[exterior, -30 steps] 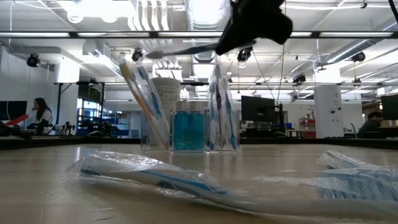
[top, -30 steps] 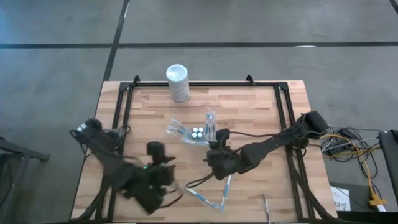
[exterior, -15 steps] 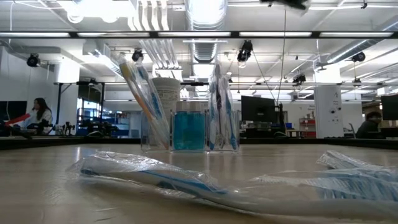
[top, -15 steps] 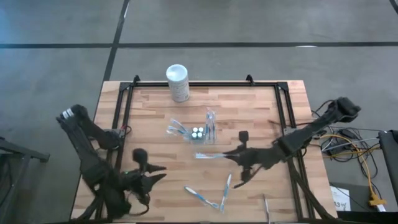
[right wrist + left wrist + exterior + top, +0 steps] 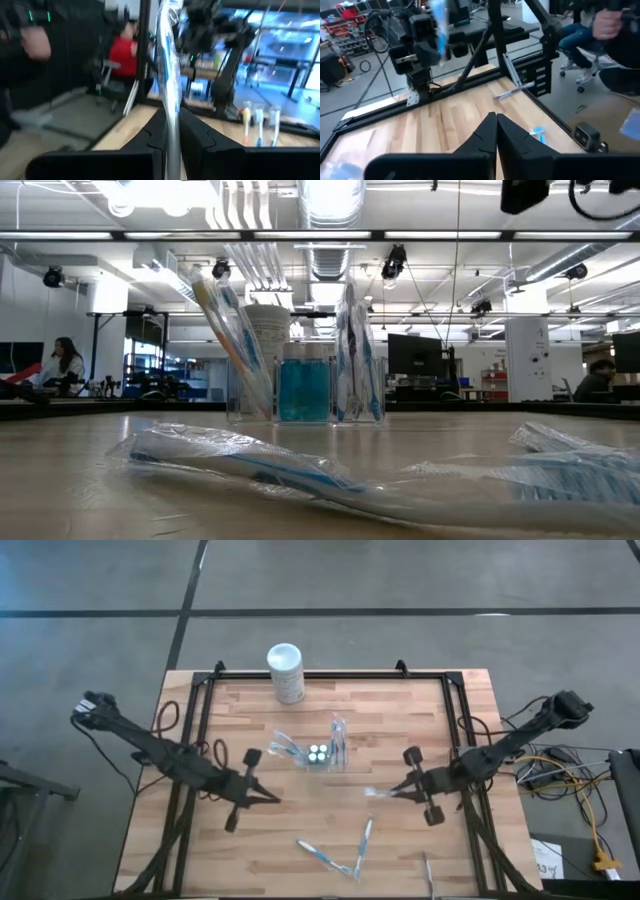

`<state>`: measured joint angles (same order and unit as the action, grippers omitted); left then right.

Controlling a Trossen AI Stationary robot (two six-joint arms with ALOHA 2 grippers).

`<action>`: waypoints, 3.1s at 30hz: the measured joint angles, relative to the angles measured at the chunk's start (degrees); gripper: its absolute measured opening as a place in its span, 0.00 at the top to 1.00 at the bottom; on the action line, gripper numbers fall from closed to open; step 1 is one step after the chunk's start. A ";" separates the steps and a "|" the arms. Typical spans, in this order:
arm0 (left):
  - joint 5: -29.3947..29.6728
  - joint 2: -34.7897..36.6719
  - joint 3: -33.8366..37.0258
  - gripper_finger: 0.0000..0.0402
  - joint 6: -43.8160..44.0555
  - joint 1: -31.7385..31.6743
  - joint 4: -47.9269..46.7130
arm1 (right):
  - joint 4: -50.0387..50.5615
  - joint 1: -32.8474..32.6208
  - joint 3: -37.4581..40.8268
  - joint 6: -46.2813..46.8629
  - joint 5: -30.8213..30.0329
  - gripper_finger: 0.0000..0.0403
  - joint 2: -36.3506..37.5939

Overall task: Pick & Place toothbrushing station
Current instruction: Put the blue toothbrush into the transparent organizer

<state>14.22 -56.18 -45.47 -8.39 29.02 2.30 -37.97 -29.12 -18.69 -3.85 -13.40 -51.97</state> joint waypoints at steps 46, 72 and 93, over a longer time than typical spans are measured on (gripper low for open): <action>8.05 13.08 25.91 0.97 0.63 0.33 26.90 | 14.05 3.08 18.18 -1.80 5.78 0.93 46.08; 11.71 -12.50 6.24 0.90 -9.36 -2.60 41.46 | -18.83 4.02 18.15 -7.12 1.25 0.93 18.43; 7.21 -29.58 -9.44 0.53 -17.43 -7.91 45.89 | -21.14 4.02 -9.36 -17.14 1.73 0.93 -16.64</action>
<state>21.44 -85.75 -54.91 -25.82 21.10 48.19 -59.11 -25.10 -28.06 -20.99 -11.66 -68.61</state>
